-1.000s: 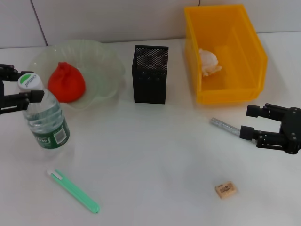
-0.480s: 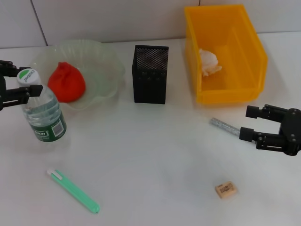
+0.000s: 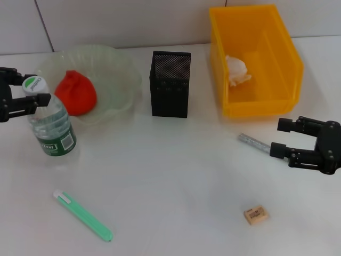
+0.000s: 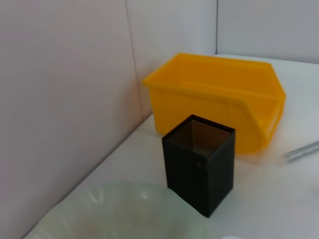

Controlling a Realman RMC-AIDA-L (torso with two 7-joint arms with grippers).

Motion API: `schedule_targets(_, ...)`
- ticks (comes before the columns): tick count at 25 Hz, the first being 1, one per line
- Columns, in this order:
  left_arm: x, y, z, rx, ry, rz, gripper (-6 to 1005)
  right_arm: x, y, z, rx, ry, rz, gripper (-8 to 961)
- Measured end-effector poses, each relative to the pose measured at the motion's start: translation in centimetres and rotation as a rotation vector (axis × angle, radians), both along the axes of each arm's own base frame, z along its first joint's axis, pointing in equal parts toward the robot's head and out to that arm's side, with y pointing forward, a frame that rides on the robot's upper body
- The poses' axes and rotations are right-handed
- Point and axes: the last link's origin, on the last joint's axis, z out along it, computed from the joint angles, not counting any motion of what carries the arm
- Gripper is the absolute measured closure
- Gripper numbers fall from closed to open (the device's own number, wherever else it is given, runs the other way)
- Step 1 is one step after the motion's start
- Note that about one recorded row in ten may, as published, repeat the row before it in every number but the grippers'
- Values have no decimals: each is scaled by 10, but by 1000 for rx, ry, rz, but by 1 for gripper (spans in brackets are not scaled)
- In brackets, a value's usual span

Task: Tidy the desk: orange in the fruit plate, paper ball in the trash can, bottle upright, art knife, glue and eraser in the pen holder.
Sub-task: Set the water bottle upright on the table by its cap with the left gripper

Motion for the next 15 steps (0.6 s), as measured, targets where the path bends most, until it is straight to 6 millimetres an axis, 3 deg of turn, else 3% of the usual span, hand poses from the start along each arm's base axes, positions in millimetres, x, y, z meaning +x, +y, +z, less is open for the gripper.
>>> schedule_targets(15,2,1,-10,-20,2,8,486,3,2,2,-3,-1,-7,194)
